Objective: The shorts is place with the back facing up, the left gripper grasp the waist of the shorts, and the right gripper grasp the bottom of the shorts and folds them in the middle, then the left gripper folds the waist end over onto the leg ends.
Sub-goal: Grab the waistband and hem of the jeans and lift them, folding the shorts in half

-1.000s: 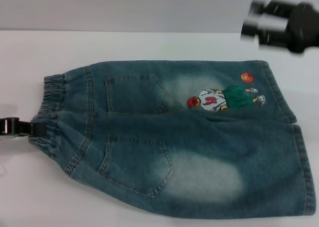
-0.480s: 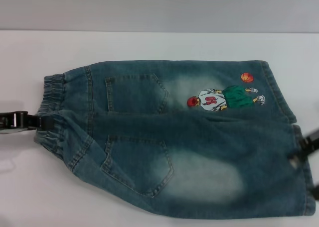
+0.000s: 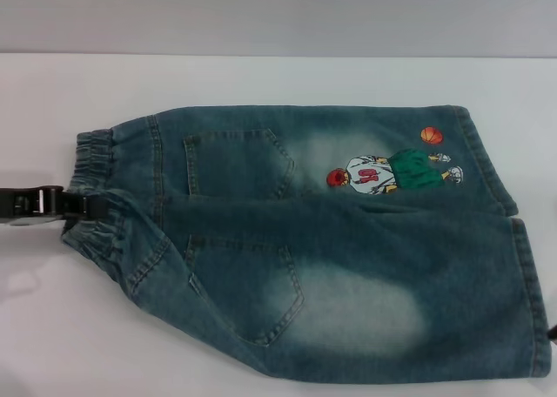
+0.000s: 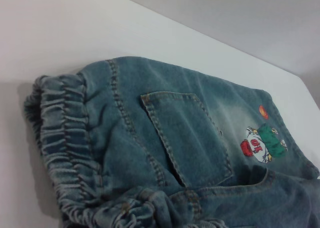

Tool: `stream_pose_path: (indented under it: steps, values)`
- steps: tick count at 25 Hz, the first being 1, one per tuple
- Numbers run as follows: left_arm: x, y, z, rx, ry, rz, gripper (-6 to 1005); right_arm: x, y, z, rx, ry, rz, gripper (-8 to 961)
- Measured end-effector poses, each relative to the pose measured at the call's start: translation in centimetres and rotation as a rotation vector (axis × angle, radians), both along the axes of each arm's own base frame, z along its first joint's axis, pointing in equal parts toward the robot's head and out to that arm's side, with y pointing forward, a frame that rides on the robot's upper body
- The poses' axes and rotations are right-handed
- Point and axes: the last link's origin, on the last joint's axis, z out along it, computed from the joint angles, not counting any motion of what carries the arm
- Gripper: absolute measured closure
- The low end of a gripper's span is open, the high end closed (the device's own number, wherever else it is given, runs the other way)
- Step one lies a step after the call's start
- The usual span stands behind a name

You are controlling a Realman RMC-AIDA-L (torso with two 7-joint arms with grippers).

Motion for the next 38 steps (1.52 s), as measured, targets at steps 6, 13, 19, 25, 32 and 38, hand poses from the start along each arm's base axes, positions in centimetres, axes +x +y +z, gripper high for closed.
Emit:
stream_pose_path:
  steps: [6,13,19,25,32,38]
  values:
    - [0.1,0.3,-0.3,0.005,0.003,-0.002,929,1.2,-0.2,-0.1,0.003,-0.086,-0.042,235]
    - [0.2,0.4,-0.5,0.011,0.004,-0.002,924,2.4,0.2,-0.9,0.037,-0.191,-0.073,235]
    - [0.1,0.4,-0.5,0.012,0.003,0.002,920,2.8,0.4,-1.3,0.036,-0.246,-0.075,236]
    - [0.0,0.4,-0.3,0.017,0.008,0.006,916,2.7,0.7,-1.7,0.045,-0.256,-0.064,236]
    - [-0.1,0.4,-0.2,0.019,0.006,0.014,911,2.5,0.5,-2.6,0.005,-0.291,-0.041,237]
    - [0.0,0.5,-0.3,0.013,0.006,0.019,907,2.6,0.7,-3.0,0.001,-0.323,-0.03,235]
